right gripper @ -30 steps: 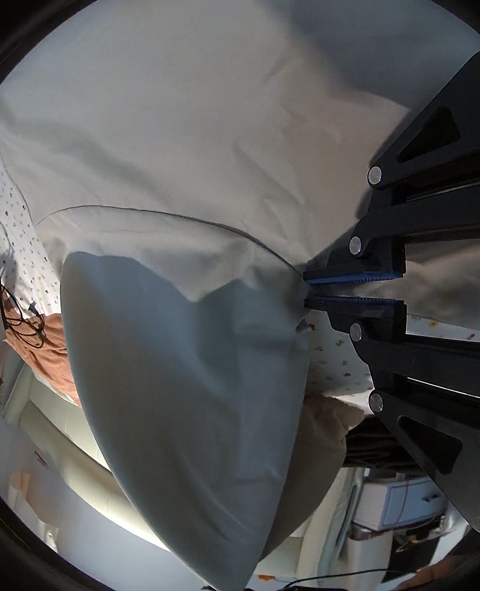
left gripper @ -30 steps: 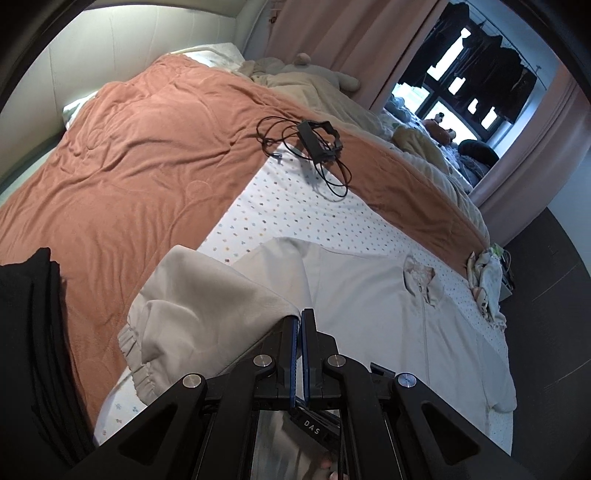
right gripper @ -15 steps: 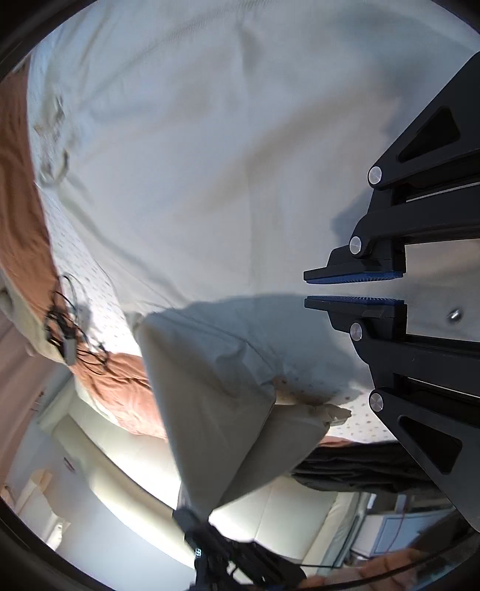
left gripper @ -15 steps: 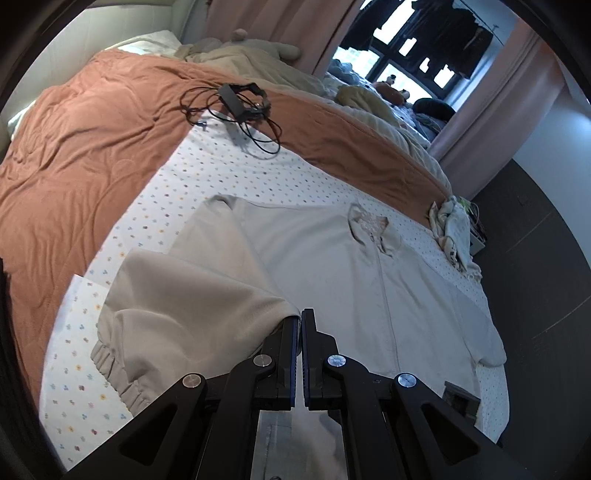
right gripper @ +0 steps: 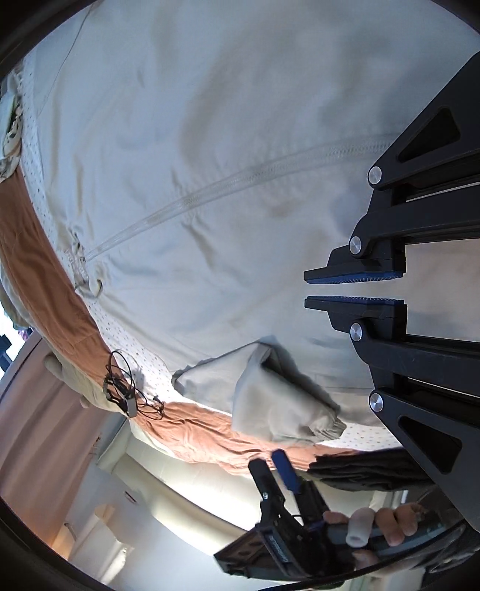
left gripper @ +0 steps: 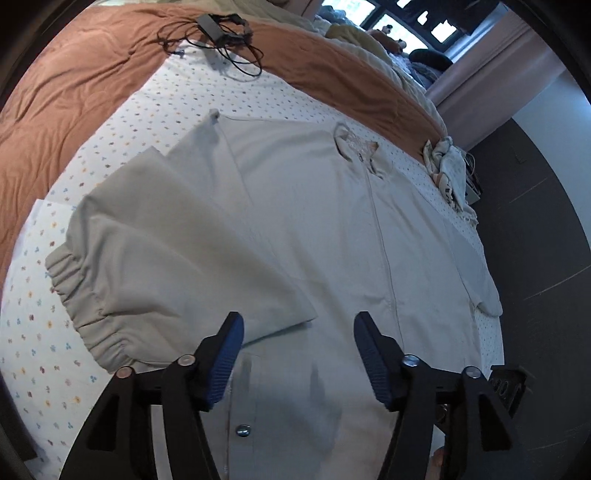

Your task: Fold large clothes

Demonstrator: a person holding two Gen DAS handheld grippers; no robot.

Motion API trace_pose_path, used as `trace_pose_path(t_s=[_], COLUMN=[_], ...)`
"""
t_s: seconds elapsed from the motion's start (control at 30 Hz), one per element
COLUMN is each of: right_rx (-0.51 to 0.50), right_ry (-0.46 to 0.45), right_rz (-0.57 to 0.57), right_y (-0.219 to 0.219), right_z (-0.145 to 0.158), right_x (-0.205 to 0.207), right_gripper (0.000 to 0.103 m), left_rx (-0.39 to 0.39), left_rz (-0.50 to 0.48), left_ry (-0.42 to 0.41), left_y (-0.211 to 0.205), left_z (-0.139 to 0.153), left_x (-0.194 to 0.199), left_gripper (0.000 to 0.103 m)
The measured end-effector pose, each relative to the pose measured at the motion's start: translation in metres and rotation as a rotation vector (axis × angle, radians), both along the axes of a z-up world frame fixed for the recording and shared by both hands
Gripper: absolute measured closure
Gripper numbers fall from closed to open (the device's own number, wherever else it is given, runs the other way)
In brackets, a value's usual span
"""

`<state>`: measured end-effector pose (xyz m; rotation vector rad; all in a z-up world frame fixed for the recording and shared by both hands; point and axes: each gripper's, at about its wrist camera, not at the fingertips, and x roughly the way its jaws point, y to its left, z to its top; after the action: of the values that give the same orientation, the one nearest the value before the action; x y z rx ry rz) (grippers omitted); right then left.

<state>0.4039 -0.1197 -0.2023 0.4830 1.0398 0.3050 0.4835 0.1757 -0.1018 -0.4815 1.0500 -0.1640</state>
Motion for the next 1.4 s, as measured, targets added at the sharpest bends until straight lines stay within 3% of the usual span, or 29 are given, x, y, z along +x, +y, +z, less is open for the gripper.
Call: trace_pose_path(t_s=[0.2,0.4,0.43,0.53,0.77,0.87,0.93,0.97,1.0,1.03,1.2,1.4], right_rx=[-0.014,-0.035,-0.039,-0.061,-0.079,-0.072,-0.07,-0.068,-0.064,-0.058,-0.036,0.022], right_ry=[0.0,-0.012,-0.014,-0.033,-0.044,-0.036,-0.028,-0.022,-0.016,-0.014,-0.026,-0.032], right_rz=[0.003,-0.004,-0.005,-0.014,-0.06,-0.081,-0.091,-0.097,-0.105,-0.109,-0.125,-0.15], right_y=[-0.012,-0.024,-0.026,-0.032,-0.059,-0.069,-0.075,-0.077,-0.08,-0.082,-0.09,-0.107], right_z=[-0.002,0.0,0.0,0.003,0.006,0.004,0.002,0.0,-0.001,-0.001,0.003,0.006], right_x=[-0.009,-0.017,-0.018,-0.02,-0.016,-0.015,-0.014,-0.013,-0.012,-0.012,-0.017,-0.027], right_gripper=[0.095,0.094,0.089,0.063,0.061,0.061,0.061,0.061,0.061,0.061,0.061,0.061], left_rx=[0.093,0.096,0.091,0.082,0.058,0.023,0.028,0.022,0.023,0.012,0.05,0.093], left_rz=[0.143,0.257,0.268,0.273,0.303,0.349,0.358,0.348,0.338,0.325,0.308,0.247], left_ry=[-0.009,0.048,0.063,0.114,0.189,0.172,0.132,0.118,0.128,0.139,0.055,-0.088], left_y=[0.052,0.095,0.1,0.107,0.106,0.108,0.106,0.105,0.103,0.101,0.093,0.074], left_z=[0.004,-0.02,-0.027,-0.047,-0.098,-0.107,-0.102,-0.101,-0.1,-0.1,-0.07,0.009], left_x=[-0.029,-0.044,-0.045,-0.043,-0.034,-0.03,-0.028,-0.026,-0.023,-0.021,-0.017,-0.001], left_gripper=[0.035,0.035,0.035,0.035,0.035,0.035,0.039,0.048,0.063,0.067,0.081,0.087])
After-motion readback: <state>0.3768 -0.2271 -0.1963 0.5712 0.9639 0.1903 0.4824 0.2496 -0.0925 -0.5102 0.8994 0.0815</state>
